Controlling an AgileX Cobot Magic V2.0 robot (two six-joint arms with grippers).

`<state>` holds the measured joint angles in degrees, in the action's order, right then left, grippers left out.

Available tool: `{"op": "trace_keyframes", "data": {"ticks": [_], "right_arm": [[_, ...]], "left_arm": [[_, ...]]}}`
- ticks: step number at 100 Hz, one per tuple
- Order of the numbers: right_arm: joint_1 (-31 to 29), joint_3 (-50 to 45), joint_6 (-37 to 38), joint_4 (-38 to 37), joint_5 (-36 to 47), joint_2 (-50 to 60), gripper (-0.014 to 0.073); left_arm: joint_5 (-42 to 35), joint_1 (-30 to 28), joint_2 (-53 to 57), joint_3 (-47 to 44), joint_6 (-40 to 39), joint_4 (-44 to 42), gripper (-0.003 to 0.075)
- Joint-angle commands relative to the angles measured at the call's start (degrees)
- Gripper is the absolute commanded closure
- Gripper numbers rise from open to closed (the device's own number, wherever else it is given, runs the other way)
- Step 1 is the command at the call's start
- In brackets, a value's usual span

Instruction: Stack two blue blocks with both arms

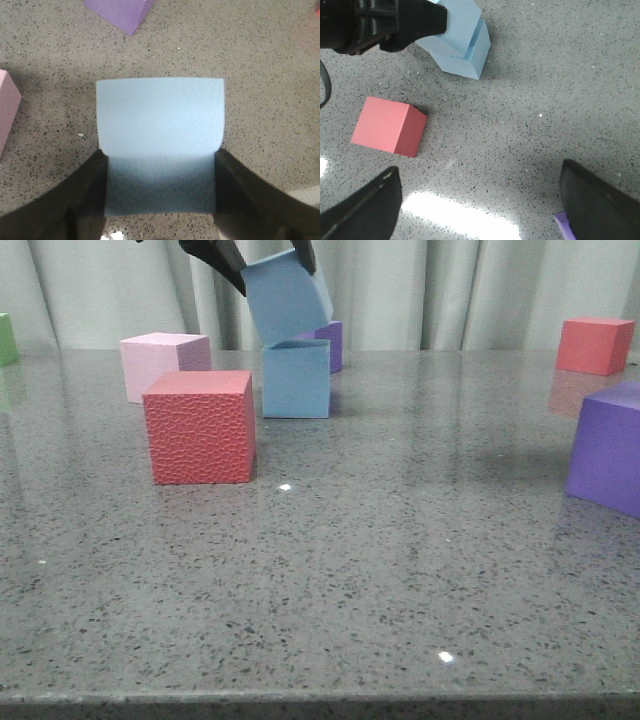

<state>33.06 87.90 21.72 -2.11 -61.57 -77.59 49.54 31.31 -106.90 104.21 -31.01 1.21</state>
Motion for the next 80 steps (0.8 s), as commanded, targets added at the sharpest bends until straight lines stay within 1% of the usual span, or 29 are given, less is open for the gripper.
{"op": "trace_keyframes", "data": {"ticks": [1, 12, 20, 36, 54, 70, 80], "right_arm": [[-0.09, 1.33, -0.61, -0.64, 2.03, 2.00, -0.0041], [-0.09, 1.33, -0.61, -0.64, 1.82, 2.00, -0.0041], [-0.09, 1.33, -0.61, -0.64, 1.63, 2.00, -0.0041], [-0.09, 1.33, -0.66, -0.70, 1.63, 2.00, -0.0041], [-0.09, 1.33, -0.65, -1.77, 1.72, 2.32, -0.0041], [-0.09, 1.27, -0.65, -3.76, 3.33, 3.96, -0.0041], [-0.09, 1.27, -0.65, -5.77, 3.94, 5.52, -0.0041]], "left_arm": [[-3.51, 0.51, 2.81, 1.99, -0.39, 0.19, 0.0326], [-3.74, 0.51, 2.81, 2.13, -0.39, 0.19, 0.0184], [-3.88, 0.51, 2.81, 2.17, -0.39, 0.19, 0.0136], [-3.91, 0.51, 3.03, 3.19, -0.39, 0.19, 0.0132], [-1.65, 0.85, 5.10, 4.25, -0.22, 0.16, 0.0132], [-1.12, 2.82, 8.09, 4.25, 2.82, -1.98, 0.0136], [-1.78, 4.84, 10.46, 2.80, 2.82, -5.82, 0.0179]]}}
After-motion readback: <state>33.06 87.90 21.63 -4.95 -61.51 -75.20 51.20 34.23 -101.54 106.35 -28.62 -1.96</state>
